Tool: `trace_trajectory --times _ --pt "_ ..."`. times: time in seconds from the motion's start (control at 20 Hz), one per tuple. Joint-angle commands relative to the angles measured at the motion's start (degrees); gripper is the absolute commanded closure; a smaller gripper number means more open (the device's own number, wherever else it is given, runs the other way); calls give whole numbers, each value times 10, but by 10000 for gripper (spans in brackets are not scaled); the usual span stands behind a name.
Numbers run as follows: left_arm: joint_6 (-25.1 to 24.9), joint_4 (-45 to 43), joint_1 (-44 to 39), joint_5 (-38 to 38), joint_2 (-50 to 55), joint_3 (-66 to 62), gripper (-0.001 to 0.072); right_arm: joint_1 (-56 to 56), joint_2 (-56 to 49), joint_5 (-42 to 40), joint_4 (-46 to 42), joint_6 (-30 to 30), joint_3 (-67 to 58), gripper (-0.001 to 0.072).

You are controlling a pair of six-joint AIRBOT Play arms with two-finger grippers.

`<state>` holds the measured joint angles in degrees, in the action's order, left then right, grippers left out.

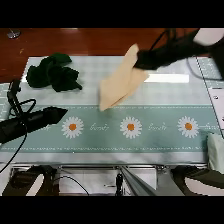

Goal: Fold the shirts.

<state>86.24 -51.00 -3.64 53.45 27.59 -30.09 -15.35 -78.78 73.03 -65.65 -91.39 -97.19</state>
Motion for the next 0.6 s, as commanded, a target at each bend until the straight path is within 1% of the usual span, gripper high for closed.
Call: trace_trajectory --times 0.0,0.1,0.3,0.4,0.5,0.55 --pt "0 0 0 1 0 0 684 47 3 113 -144 -62 -186 692" --pt "0 0 0 1 0 0 684 112 17 154 -144 -76 -210 692" --pt "0 0 0 1 0 0 684 279 56 246 -144 -116 -204 691" --pt "0 0 0 1 0 0 684 372 79 291 -144 -134 -181 691" --pt "0 0 0 1 0 0 684 459 104 333 -145 -139 -147 691" --pt "0 0 0 1 0 0 683 496 125 333 -142 -141 -122 691"
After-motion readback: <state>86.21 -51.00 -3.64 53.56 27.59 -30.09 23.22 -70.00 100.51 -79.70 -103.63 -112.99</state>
